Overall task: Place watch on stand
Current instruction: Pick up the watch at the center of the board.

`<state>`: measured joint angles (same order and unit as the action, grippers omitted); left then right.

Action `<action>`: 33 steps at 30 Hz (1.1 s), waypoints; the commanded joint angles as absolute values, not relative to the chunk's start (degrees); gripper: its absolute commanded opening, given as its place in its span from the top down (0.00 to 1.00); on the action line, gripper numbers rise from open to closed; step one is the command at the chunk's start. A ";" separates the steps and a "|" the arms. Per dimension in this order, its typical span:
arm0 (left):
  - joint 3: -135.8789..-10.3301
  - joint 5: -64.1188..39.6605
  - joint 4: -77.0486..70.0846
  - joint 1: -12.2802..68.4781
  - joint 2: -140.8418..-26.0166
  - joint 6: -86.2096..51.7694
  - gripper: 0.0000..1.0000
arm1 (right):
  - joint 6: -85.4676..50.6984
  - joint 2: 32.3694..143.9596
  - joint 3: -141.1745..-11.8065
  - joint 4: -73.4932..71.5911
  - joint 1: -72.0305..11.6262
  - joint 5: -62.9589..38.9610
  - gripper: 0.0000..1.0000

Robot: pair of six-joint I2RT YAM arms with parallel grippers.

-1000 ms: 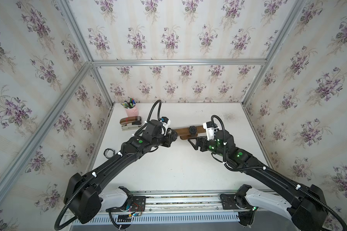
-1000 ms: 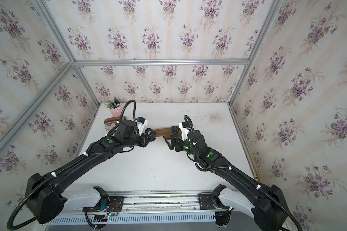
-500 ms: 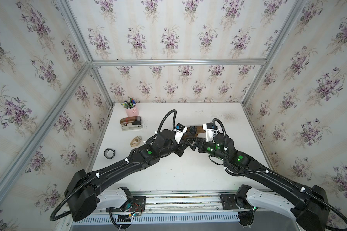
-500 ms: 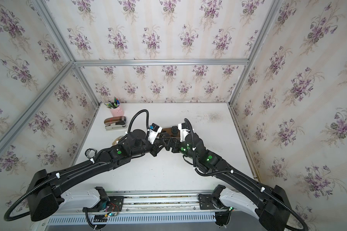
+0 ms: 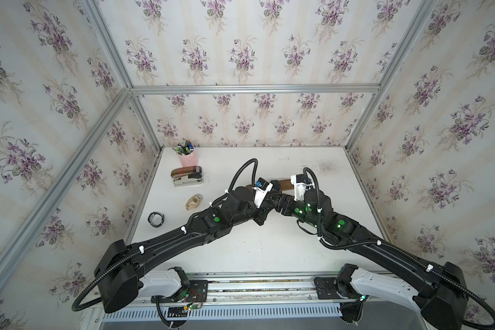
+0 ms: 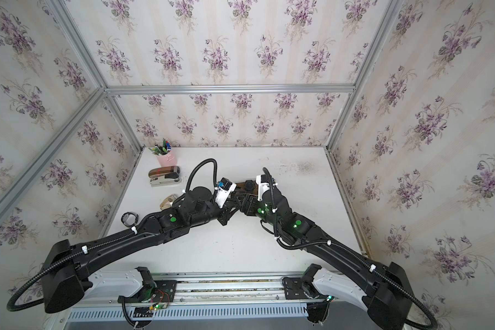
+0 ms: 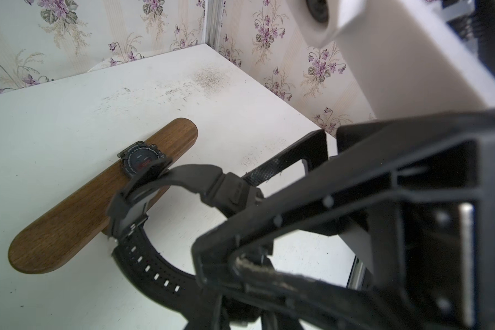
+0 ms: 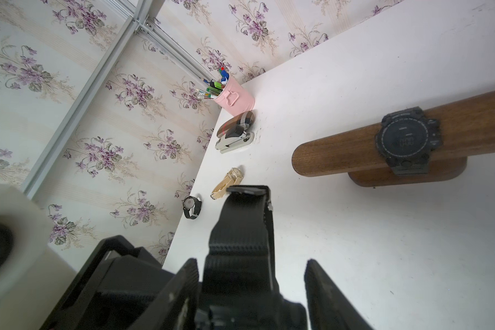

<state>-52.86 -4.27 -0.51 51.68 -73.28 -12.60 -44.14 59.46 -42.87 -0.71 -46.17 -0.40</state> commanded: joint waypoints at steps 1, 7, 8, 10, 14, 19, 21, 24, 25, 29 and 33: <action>-53.18 -3.72 -2.15 51.77 -73.15 -11.43 0.91 | -43.08 60.47 -43.74 0.79 -46.32 0.81 0.54; -53.09 -3.22 -1.95 51.71 -73.08 -11.56 0.83 | -41.98 61.48 -44.29 1.36 -46.28 0.80 0.73; -53.25 -3.25 -1.78 51.77 -73.18 -11.57 0.82 | -41.89 61.44 -44.30 1.23 -46.38 0.73 0.76; -53.37 -3.12 -1.69 51.75 -73.53 -11.77 0.77 | -41.71 61.45 -44.43 1.30 -46.39 0.80 0.80; -53.96 -3.20 -0.99 51.77 -74.17 -12.22 0.70 | -41.64 61.53 -44.23 1.45 -46.36 1.41 0.86; -54.16 -2.46 0.04 51.77 -74.46 -12.97 0.56 | -42.04 61.61 -43.95 1.33 -46.32 1.79 0.88; -53.93 -1.53 0.52 51.76 -74.43 -13.36 0.50 | -42.12 61.61 -43.86 1.58 -46.24 2.45 0.88; -53.24 -0.46 0.27 51.68 -73.90 -13.79 0.41 | -42.24 61.51 -43.61 1.77 -45.74 2.99 0.89; -52.99 -0.20 0.18 51.67 -73.68 -13.89 0.39 | -42.27 61.42 -43.44 1.77 -45.41 2.92 0.89; -52.38 0.76 0.08 51.58 -72.80 -14.28 0.31 | -42.34 60.92 -42.72 1.81 -43.67 2.34 0.89; -51.36 2.48 -0.13 51.16 -71.32 -15.41 0.25 | -41.45 60.54 -42.80 2.20 -42.56 2.14 0.89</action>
